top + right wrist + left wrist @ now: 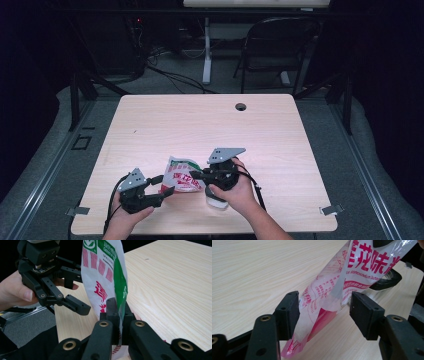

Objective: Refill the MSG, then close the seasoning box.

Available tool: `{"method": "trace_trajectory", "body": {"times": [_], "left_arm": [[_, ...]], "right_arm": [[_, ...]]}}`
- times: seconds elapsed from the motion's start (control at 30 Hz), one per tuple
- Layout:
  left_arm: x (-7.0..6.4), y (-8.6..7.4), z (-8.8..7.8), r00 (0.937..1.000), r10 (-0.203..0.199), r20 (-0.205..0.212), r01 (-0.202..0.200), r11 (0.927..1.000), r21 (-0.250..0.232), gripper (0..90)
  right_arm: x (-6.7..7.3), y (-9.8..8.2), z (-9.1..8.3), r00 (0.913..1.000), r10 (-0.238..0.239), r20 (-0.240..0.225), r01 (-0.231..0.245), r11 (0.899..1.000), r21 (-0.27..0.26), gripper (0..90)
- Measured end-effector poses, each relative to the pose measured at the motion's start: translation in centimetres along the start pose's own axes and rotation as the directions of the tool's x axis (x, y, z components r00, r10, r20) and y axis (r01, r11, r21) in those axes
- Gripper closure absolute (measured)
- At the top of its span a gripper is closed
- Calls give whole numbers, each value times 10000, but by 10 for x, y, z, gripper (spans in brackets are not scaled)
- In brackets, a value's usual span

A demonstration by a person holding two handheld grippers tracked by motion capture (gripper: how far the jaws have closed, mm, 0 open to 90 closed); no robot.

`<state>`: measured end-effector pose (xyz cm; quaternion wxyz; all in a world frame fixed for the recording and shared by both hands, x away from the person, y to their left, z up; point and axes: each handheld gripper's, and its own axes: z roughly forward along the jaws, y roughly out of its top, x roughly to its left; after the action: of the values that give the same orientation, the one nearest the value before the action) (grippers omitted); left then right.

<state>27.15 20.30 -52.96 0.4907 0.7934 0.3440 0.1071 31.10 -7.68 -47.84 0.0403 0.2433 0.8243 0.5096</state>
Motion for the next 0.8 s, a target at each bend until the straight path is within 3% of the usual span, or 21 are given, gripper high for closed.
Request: {"method": "trace_trajectory", "body": {"times": [0.27, 0.8], "left_arm": [[2, -7, 11, 10000, 3, 49, -5, 9994, 351, 323], [10, -20, 34, 9994, 33, 333, -61, 9965, 839, 325]], "right_arm": [[1, 3, -4, 9999, -19, -101, 17, 9999, -146, 900], [2, 6, -6, 9998, -72, -211, 69, 9999, -158, 900]]}}
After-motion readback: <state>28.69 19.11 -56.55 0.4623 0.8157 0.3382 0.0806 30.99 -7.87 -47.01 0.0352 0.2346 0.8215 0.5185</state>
